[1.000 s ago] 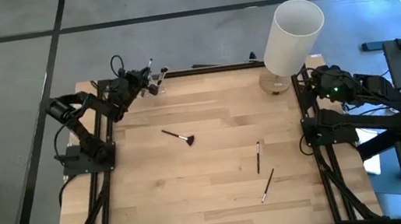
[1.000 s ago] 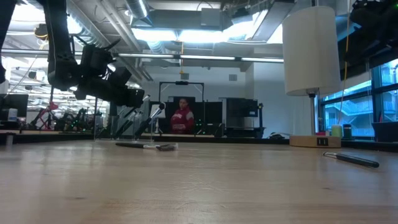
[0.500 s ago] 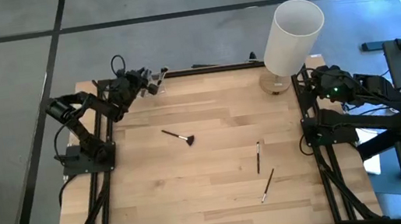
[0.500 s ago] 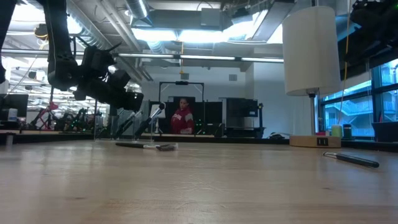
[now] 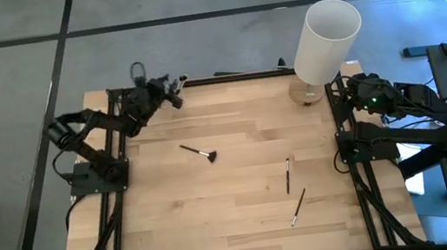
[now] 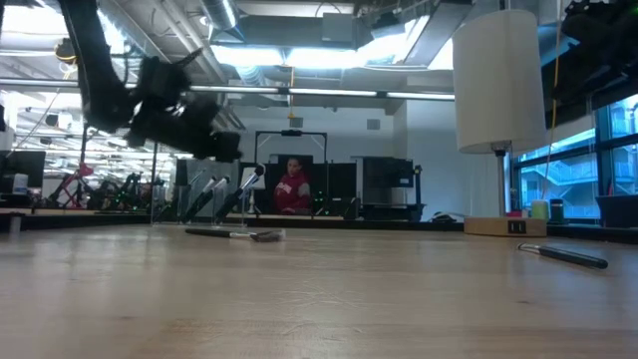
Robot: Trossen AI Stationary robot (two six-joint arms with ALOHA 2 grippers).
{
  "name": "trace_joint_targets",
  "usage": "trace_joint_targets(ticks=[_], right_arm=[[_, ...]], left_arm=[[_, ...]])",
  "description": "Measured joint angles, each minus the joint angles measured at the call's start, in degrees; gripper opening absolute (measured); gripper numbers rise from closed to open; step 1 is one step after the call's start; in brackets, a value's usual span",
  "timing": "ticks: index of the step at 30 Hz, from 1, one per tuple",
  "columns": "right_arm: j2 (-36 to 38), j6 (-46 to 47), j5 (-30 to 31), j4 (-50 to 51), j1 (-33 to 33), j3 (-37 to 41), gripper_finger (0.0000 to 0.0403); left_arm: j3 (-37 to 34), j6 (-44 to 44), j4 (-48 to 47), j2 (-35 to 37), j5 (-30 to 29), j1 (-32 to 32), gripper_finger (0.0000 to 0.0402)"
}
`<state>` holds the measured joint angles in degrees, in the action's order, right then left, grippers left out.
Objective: Put items in baskets/containers
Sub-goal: Put the black eyeshadow brush into the transparent organizer
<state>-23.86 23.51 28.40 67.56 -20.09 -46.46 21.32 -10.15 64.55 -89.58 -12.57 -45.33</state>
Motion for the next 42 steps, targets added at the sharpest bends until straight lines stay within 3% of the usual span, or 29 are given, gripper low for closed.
trace_joint_targets(ticks=[5, 7, 10, 16, 23, 35, 39, 42], right_arm=[[-0.36, 0.07, -0.12, -2.75, 0.0, 0.0, 0.0167], [-1.04, 0.49, -0.73, -3.64, 0.02, 0.0, 0.0167], [-2.75, 1.11, -1.88, -3.84, 0.0, 0.0, 0.0167], [-5.86, 1.85, -3.13, -3.36, 0.01, 0.0, 0.0167], [-6.47, 2.0, -3.2, -1.61, 0.01, 0.0, 0.0167], [-6.38, -0.85, -3.1, 0.25, 0.0, 0.0, 0.0167], [-6.38, -1.96, -3.11, 0.26, 0.0, 0.0, 0.0168], [-6.38, -3.03, -3.06, 0.25, 0.02, 0.0, 0.0167]], left_arm=[[11.66, -3.94, -30.12, 4.46, 1.13, 10.19, 0.0157], [18.69, -2.05, -43.51, 4.2, 0.83, 14.82, 0.0154], [28.75, 3.28, -55.62, 1.19, -0.47, 21.66, 0.0149], [42.82, 23.83, -58.54, -10.03, -4.51, 34.44, 0.0139], [61.78, 36.03, -63.72, -28.4, -6.8, 45.25, 0.0124], [108.03, 49.09, -100.34, -55.66, -3.82, 49.02, 0.0123], [113.62, 53.79, -101.78, -59.59, -2.89, 48.9, 0.0123], [112.4, 57.92, -96.21, -59.94, -2.76, 49.1, 0.0123]])
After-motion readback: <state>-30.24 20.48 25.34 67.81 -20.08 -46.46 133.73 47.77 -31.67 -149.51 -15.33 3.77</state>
